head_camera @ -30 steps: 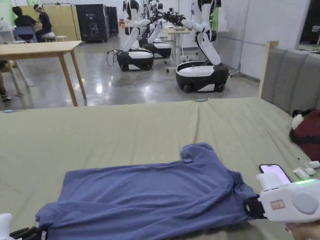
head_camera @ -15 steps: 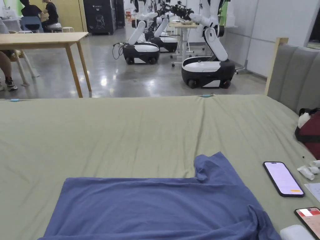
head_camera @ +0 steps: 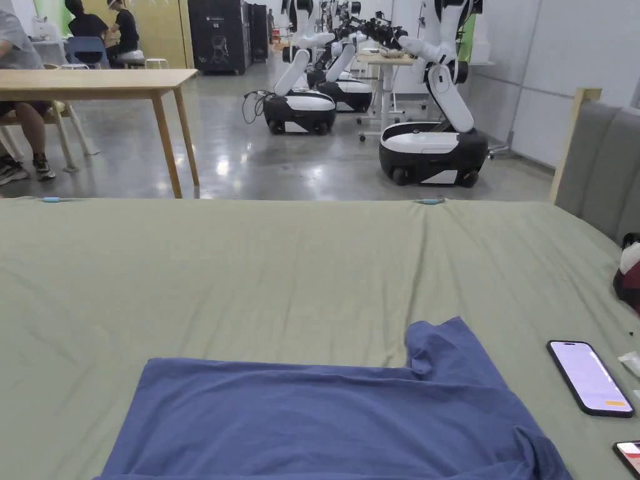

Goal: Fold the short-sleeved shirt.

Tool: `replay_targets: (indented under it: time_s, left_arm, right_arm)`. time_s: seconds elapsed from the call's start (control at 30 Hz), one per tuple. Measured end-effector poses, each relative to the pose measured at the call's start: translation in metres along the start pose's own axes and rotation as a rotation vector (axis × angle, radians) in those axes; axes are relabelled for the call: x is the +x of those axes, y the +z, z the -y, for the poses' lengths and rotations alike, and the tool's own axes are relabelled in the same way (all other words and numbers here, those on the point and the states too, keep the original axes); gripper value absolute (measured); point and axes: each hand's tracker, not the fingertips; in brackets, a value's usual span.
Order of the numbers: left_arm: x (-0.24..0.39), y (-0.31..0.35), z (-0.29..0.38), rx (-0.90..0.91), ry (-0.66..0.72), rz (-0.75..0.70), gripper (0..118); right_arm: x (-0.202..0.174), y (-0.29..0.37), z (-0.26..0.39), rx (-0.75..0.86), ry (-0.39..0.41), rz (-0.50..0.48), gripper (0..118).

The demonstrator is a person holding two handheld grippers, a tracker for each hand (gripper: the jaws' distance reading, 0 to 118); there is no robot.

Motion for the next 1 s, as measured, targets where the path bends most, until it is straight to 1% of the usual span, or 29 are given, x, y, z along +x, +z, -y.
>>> replay_targets:
  time_s: [0.03, 0.07, 0.1, 0.13, 0.17, 0.2, 0.23, 0.27, 0.33, 0.4, 0.43, 0.47, 0.5, 0.53, 0.6, 0.63, 0.67, 0.77, 0.83, 0.9, 0.93, 0.97, 1.0]
  left_arm:
    - [0.005, 0.005, -0.005, 0.017, -0.019, 0.011, 72]
    - [0.01, 0.007, -0.009, 0.041, -0.037, 0.005, 25]
    - [0.015, 0.007, -0.014, 0.066, -0.059, -0.016, 2]
    - [0.02, 0.004, -0.02, 0.079, -0.083, -0.054, 2]
    - [0.024, 0.001, -0.028, 0.082, -0.084, -0.051, 1]
    - [0.027, -0.004, -0.037, 0.065, -0.085, -0.012, 0]
    - [0.028, -0.012, -0.043, 0.053, -0.09, 0.022, 0]
    - [0.033, -0.02, -0.052, 0.057, -0.104, 0.032, 0]
    - [0.043, -0.045, -0.071, 0.042, -0.182, 0.02, 0]
    - [0.039, -0.076, -0.088, 0.005, -0.241, -0.011, 0]
    - [0.039, -0.095, -0.099, -0.016, -0.255, -0.008, 5]
    - [0.037, -0.117, -0.109, 0.003, -0.259, -0.019, 28]
    - [0.03, -0.138, -0.116, 0.01, -0.26, -0.031, 63]
    - [0.026, -0.165, -0.128, -0.029, -0.256, -0.054, 76]
    - [0.013, -0.222, -0.144, -0.231, -0.201, -0.109, 95]
    - [0.003, -0.248, -0.147, -0.231, -0.186, -0.073, 102]
    - [-0.003, -0.272, -0.15, -0.27, -0.18, -0.06, 99]
    - [-0.01, -0.329, -0.141, -0.352, -0.244, -0.185, 99]
    - [-0.02, -0.357, -0.134, -0.421, -0.262, -0.197, 95]
    - [-0.022, -0.371, -0.124, -0.485, -0.231, -0.186, 87]
    - [-0.025, -0.378, -0.119, -0.507, -0.223, -0.191, 87]
    - [-0.025, -0.383, -0.114, -0.502, -0.233, -0.205, 88]
    - [-0.023, -0.383, -0.112, -0.472, -0.276, -0.22, 87]
  right_arm:
    - [-0.005, 0.012, 0.0, 0.045, -0.014, -0.028, 21]
    - [-0.011, 0.017, 0.002, 0.074, -0.003, -0.011, 4]
    - [-0.016, 0.021, 0.002, 0.086, 0.012, 0.017, 3]
    - [-0.02, 0.024, 0.001, 0.083, 0.032, 0.026, 3]
    - [-0.024, 0.024, -0.001, 0.067, 0.063, 0.026, 1]
    - [-0.03, 0.024, -0.003, 0.056, 0.093, 0.032, 1]
    - [-0.037, 0.025, -0.004, 0.076, 0.114, 0.039, 1]
    - [-0.042, 0.026, -0.006, 0.086, 0.127, 0.017, 1]
    - [-0.051, 0.027, -0.013, 0.091, 0.138, -0.015, 1]
    - [-0.062, 0.03, -0.017, 0.111, 0.162, -0.041, 1]
    - [-0.063, 0.032, -0.02, 0.118, 0.167, -0.052, 1]
    - [-0.066, 0.033, -0.022, 0.122, 0.169, -0.061, 1]
    - [-0.068, 0.034, -0.023, 0.122, 0.172, -0.066, 1]
    - [-0.071, 0.034, -0.024, 0.125, 0.175, -0.068, 1]
    - [-0.073, 0.034, -0.025, 0.127, 0.181, -0.066, 1]
    - [-0.074, 0.034, -0.025, 0.124, 0.183, -0.06, 1]
    - [-0.074, 0.034, -0.024, 0.118, 0.184, -0.052, 1]
    - [-0.07, 0.034, -0.022, 0.092, 0.167, -0.015, 1]
    - [-0.065, 0.034, -0.02, 0.075, 0.153, 0.019, 1]
    - [-0.06, 0.034, -0.02, 0.057, 0.137, 0.046, 1]
    - [-0.058, 0.032, -0.02, 0.045, 0.126, 0.061, 1]
    - [-0.044, 0.03, -0.013, 0.039, 0.121, 0.068, 1]
    - [-0.04, 0.028, -0.012, 0.034, 0.12, 0.074, 1]
